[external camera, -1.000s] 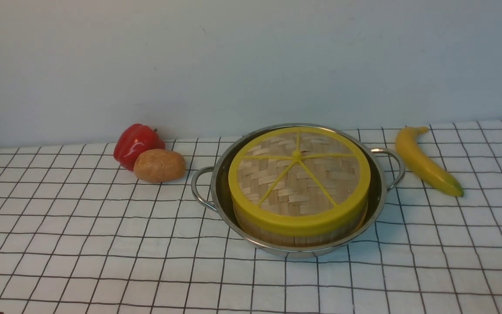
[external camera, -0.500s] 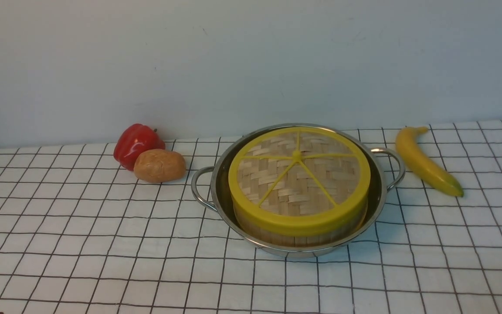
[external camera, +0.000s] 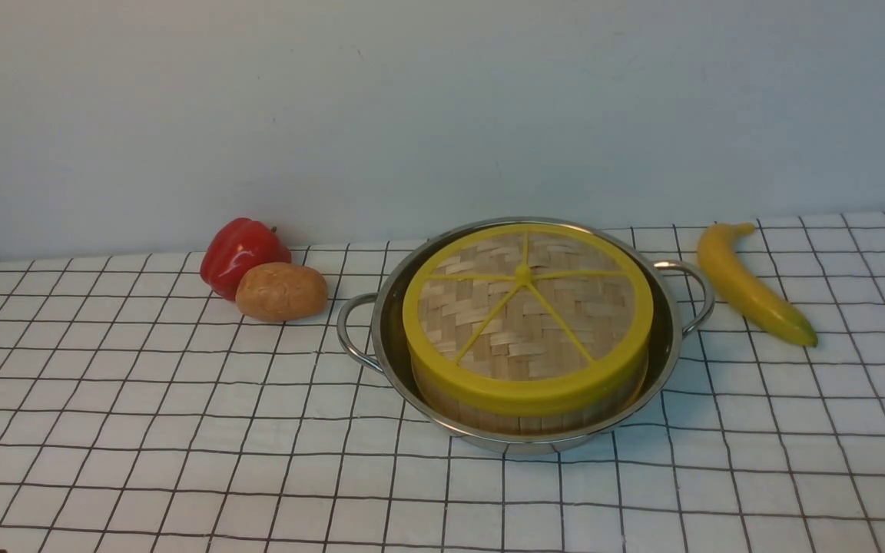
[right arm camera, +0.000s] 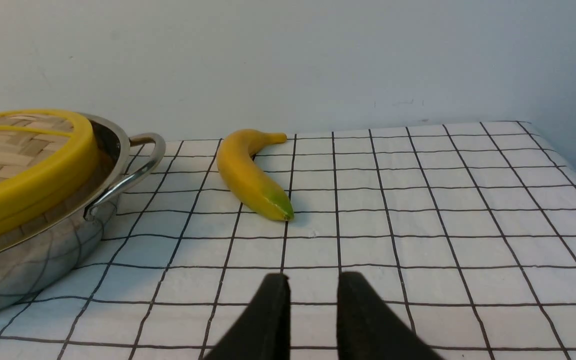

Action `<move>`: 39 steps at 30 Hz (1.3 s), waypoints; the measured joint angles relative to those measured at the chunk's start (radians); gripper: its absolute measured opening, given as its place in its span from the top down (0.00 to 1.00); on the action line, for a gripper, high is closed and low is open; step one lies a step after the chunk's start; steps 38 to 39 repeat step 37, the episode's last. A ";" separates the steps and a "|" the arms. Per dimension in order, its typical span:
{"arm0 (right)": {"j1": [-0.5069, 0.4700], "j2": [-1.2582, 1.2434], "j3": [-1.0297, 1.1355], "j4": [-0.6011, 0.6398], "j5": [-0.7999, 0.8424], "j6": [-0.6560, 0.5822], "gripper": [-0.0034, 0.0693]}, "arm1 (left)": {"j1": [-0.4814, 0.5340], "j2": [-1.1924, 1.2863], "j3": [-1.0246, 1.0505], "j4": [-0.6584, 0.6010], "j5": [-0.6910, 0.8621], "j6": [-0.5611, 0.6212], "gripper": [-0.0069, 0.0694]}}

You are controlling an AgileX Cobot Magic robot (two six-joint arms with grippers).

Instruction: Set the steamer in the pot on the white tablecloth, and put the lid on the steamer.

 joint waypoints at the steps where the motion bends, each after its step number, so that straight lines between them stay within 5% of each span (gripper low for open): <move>1: 0.000 0.000 0.000 0.000 0.000 0.000 0.72 | 0.000 0.000 0.000 0.000 0.000 0.000 0.59; 39: 0.000 0.000 0.000 0.000 0.000 -0.003 0.62 | 0.000 0.000 0.000 0.000 0.000 0.000 0.59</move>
